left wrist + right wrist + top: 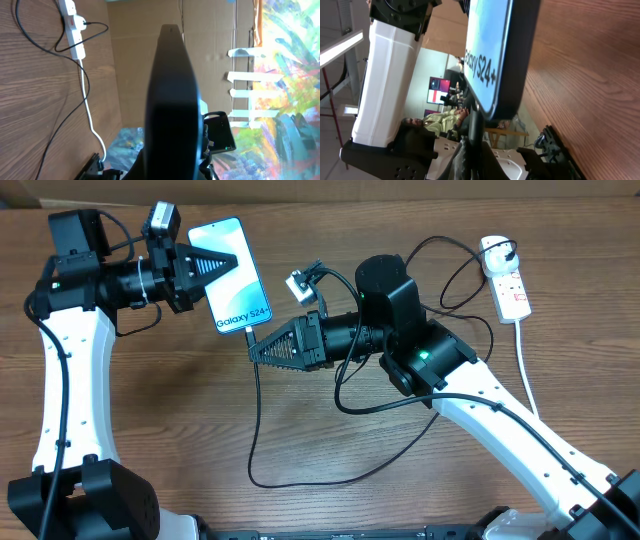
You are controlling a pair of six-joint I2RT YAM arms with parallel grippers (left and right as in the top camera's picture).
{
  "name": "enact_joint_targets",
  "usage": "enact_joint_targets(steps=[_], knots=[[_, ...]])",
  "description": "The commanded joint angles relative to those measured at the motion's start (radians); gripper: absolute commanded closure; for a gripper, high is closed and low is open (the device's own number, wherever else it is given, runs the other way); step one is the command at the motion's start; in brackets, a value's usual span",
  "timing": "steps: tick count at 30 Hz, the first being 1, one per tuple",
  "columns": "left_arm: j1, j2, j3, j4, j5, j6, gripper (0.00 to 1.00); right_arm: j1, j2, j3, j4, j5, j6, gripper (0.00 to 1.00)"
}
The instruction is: Plug charger to phone and switch on socket
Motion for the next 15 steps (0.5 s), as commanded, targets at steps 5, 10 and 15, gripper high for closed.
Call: enact_joint_targets(steps=[5, 10, 15], knots=[[-0.020, -0.007, 0.008, -0.006, 0.064, 0.013, 0.96, -0.016, 0.026, 0.015, 0.023, 0.047, 0.002, 0.96], [-0.020, -0.007, 0.008, -0.006, 0.064, 0.016, 0.96, -0.019, 0.026, 0.015, 0.028, 0.032, 0.001, 0.96], [-0.020, -0.007, 0.008, -0.006, 0.064, 0.021, 0.96, -0.041, 0.026, 0.015, 0.027, 0.002, 0.002, 0.96]])
